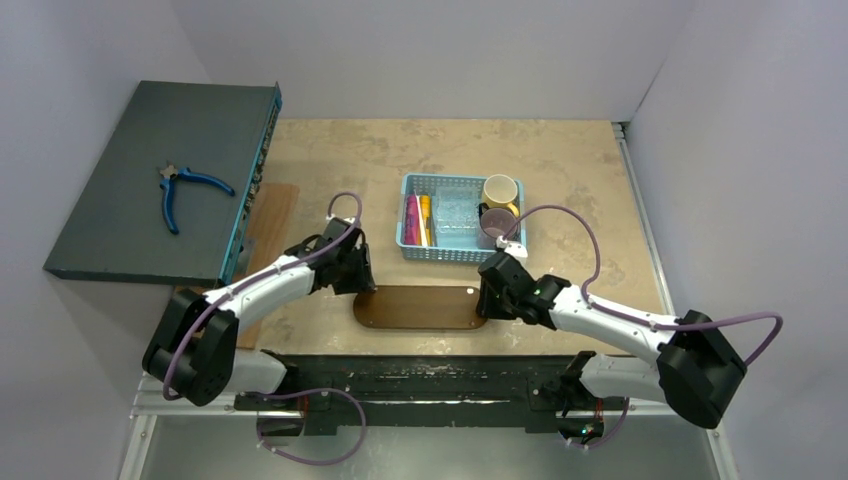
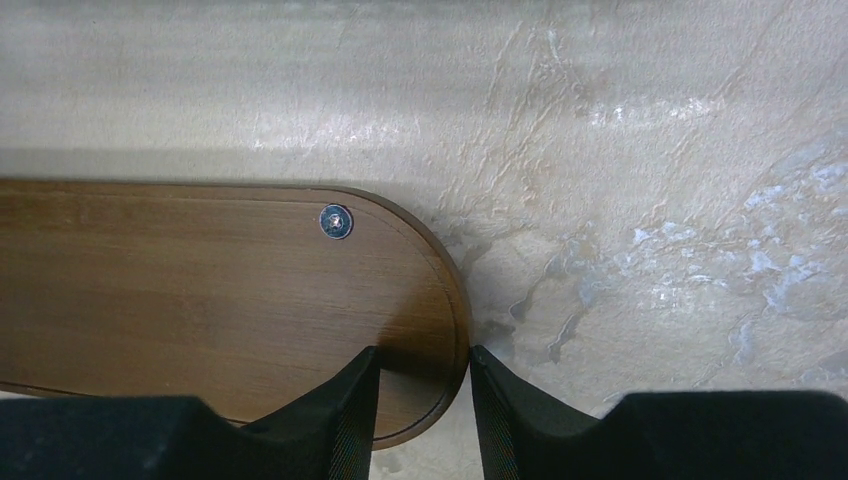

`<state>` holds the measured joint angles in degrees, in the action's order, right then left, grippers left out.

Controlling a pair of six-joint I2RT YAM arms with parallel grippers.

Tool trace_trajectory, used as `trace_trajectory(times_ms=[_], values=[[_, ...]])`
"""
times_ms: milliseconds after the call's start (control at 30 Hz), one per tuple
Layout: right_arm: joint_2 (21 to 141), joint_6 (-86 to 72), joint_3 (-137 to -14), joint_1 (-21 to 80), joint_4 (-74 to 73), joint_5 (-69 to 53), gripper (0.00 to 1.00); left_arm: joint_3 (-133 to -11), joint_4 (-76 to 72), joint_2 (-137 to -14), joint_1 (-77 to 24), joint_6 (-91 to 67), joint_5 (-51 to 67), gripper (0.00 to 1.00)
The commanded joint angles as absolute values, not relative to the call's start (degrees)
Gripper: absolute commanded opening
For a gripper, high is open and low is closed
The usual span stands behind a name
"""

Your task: Prepare toiletry sets of a toothbrush and toothpaste on the tray

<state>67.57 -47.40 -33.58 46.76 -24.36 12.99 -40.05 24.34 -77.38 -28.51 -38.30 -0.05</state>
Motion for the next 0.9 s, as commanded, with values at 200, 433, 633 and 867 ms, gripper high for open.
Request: trace_trajectory(times_ms=[200, 433, 633, 867], values=[[64.34, -51.94, -32.52, 46.49, -26.15, 18.74, 0.41, -39.60, 27.57, -77.87, -32.82, -38.11, 3.15, 0.41], [62.69, -51.44, -35.72, 46.49, -30.44, 21.99, 0.42, -41.84, 28.34, -77.76, -33.93, -38.31, 1.67, 0.42], [61.06, -50.44, -39.28, 46.49, -34.26, 25.88, 0.46, -45.08, 31.72, -76.38, -33.93, -37.16, -2.46, 0.47], [61.35, -45.58, -47.04, 45.06, -36.86, 30.80, 0.48, -49.91, 37.41, -71.00, -33.93, -36.23, -8.54, 0.56]])
